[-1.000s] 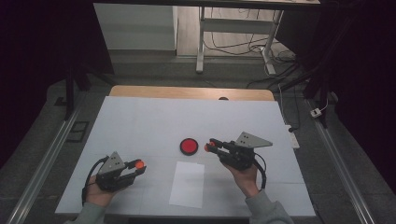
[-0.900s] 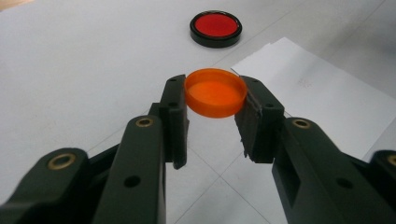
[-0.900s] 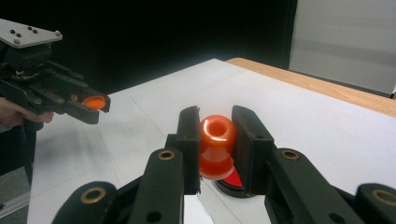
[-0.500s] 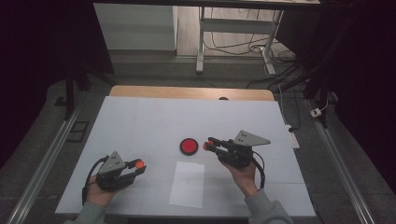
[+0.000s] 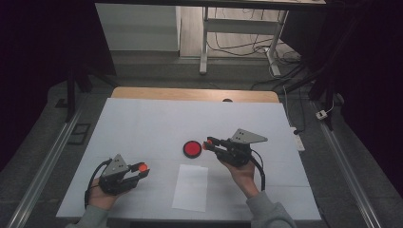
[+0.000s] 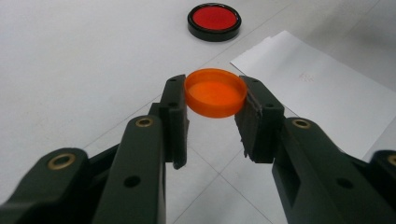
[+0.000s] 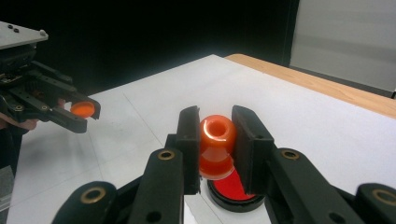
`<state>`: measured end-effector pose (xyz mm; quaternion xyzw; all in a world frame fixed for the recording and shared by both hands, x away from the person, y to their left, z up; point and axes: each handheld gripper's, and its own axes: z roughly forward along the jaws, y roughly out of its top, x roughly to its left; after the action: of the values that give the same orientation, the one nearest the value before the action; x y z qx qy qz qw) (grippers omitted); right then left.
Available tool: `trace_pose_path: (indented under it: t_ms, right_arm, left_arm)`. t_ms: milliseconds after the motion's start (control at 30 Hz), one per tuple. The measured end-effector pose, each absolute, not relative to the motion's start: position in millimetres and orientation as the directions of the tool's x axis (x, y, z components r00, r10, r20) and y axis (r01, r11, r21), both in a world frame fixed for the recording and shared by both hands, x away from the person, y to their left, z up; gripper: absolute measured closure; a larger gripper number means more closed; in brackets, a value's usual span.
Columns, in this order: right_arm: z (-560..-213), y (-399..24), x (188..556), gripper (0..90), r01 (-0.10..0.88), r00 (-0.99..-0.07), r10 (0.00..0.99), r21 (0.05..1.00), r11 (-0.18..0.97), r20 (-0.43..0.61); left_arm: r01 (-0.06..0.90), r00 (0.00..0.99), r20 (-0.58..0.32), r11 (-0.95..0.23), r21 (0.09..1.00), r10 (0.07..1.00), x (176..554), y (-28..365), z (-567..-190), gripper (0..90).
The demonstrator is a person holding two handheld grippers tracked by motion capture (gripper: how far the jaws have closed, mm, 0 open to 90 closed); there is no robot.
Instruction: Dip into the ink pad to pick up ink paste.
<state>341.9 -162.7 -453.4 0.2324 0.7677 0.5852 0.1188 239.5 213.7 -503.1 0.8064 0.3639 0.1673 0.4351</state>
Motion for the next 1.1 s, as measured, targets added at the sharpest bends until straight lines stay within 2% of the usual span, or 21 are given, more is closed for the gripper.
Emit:
trace_pose_path:
  t_ms: [1100]
  right_arm:
    - [-472, -146, 374, 72.5, 0.270, -0.842, 0.529, 0.930, 0.250, 0.103]
  left_arm:
    - [0.447, 0.682, -0.055, -0.356, 0.821, 0.730, 241, 212, -506, 64.8]
